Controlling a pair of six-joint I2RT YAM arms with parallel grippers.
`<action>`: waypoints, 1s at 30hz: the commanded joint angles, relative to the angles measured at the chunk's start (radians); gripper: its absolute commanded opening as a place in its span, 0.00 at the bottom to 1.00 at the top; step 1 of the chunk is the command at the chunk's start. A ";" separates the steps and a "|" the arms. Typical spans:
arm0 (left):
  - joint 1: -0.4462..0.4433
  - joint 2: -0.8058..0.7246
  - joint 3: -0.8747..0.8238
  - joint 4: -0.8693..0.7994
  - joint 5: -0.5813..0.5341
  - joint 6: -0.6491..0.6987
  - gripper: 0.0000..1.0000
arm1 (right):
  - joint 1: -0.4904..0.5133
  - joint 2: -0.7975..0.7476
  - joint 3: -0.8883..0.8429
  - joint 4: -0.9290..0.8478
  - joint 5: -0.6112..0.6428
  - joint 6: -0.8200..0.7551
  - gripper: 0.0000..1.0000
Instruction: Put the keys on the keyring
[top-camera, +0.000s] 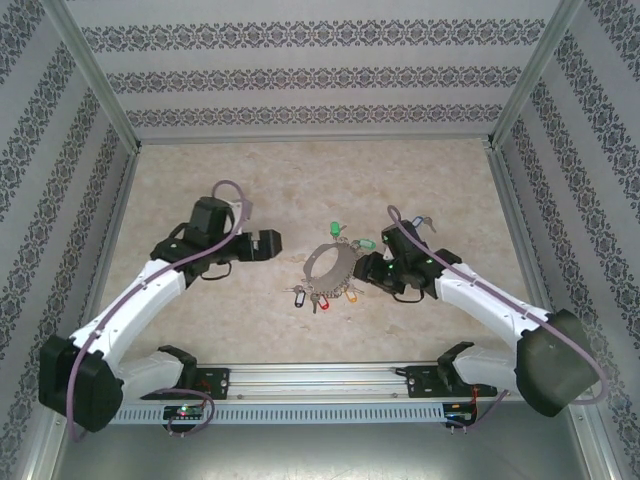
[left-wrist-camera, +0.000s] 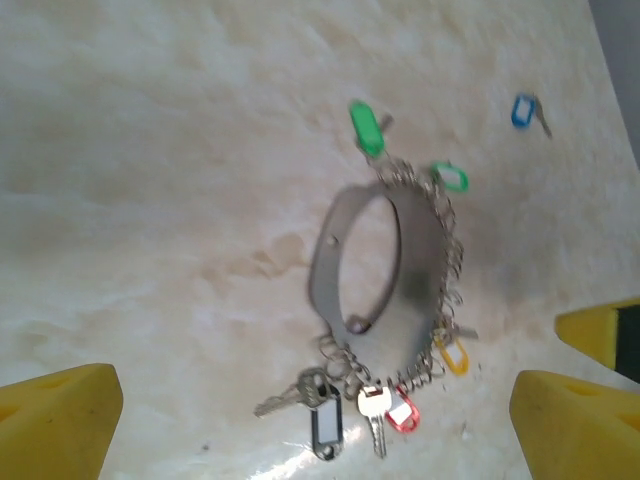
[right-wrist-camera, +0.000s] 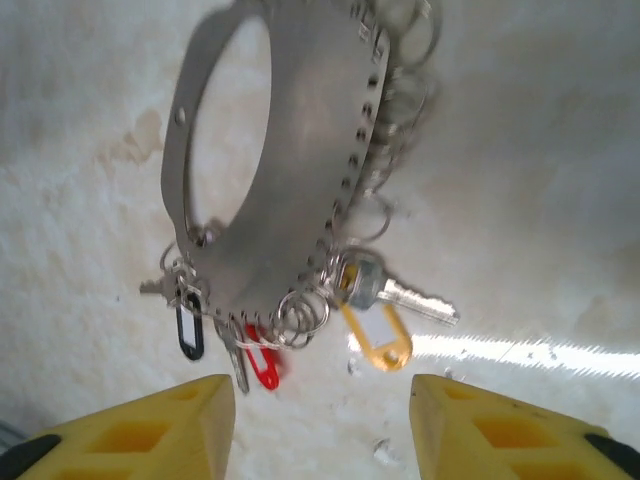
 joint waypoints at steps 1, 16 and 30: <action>-0.059 0.059 0.038 -0.051 -0.025 0.026 1.00 | 0.021 0.026 -0.006 0.004 -0.039 0.196 0.44; -0.087 -0.170 -0.052 -0.120 -0.278 -0.064 1.00 | 0.147 0.433 0.323 -0.373 0.279 -0.765 0.36; -0.087 -0.353 -0.159 0.010 -0.290 -0.089 1.00 | 0.213 0.497 0.413 -0.308 0.484 -0.917 0.39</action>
